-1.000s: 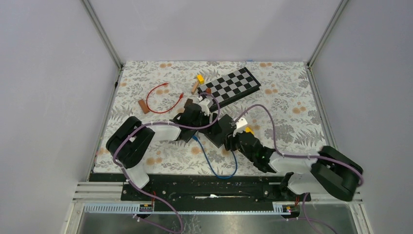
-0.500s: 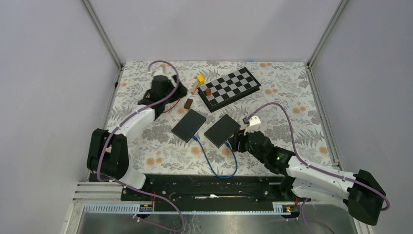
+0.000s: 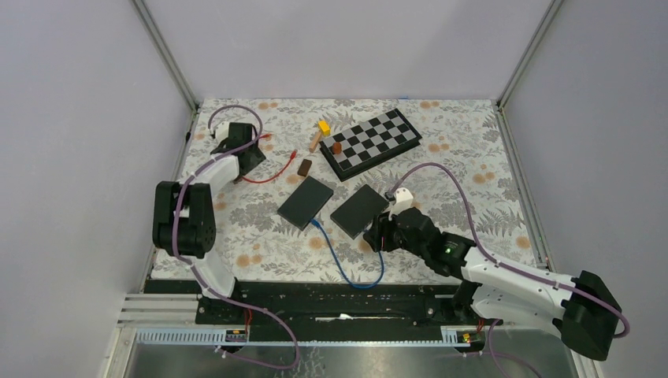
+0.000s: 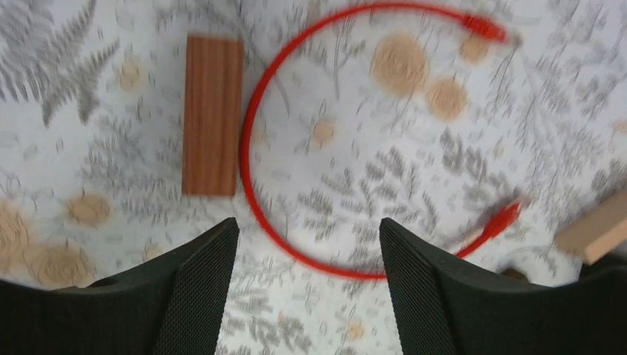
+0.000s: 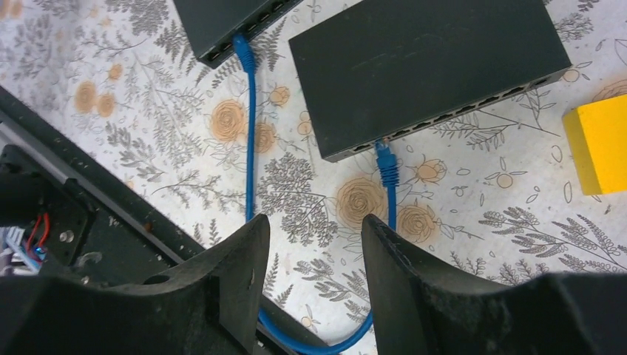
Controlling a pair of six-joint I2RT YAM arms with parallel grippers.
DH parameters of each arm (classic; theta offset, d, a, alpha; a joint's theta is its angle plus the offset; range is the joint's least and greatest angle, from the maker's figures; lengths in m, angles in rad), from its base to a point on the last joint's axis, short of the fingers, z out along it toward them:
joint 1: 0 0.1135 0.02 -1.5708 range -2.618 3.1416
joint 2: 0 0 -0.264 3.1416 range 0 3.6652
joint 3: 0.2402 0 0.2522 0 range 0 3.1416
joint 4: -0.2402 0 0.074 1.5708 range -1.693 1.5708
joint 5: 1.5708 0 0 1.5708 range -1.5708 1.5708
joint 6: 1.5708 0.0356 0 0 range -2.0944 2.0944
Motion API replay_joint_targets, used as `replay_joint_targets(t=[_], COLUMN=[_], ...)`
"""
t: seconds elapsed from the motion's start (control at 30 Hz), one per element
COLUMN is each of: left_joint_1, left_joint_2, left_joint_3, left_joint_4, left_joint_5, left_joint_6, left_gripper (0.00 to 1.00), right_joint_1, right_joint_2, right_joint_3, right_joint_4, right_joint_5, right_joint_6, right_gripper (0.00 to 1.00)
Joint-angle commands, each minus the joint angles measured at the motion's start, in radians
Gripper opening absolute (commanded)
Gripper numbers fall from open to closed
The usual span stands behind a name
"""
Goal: Insert the plug into the switch port
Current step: Pick up the connector from the center of the board.
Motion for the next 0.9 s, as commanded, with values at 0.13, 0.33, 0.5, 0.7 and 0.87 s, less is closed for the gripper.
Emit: replay_joint_targets(t=[0.13, 0.33, 0.5, 0.7, 0.87], left_joint_1=[0.082, 0.147, 0.153, 0.155, 0.156], left_joint_2=[0.194, 0.354, 0.398, 0.438, 0.512], left_joint_3=[0.330, 0.462, 0.487, 0.491, 0.547], left_joint_4=[-0.007, -0.030, -0.073, -0.091, -0.168], left_joint_5=[-0.019, 0.175, 0.184, 0.158, 0.154], left_joint_6=[0.136, 0.245, 0.325, 0.401, 0.439], left_gripper=[0.66, 0.63, 0.68, 0.71, 0.60], right_joint_1=[0.000, 0.001, 0.001, 0.001, 0.001], right_joint_2=[-0.052, -0.036, -0.022, -0.029, -0.067], right_joint_3=[0.023, 0.003, -0.020, -0.030, -0.039], right_joint_4=[-0.055, -0.034, 0.027, 0.042, 0.042], right_joint_5=[-0.110, -0.132, -0.189, -0.230, -0.222], right_joint_6=[0.005, -0.027, -0.028, -0.034, -0.029], right_gripper=[0.55, 0.56, 0.56, 0.56, 0.56])
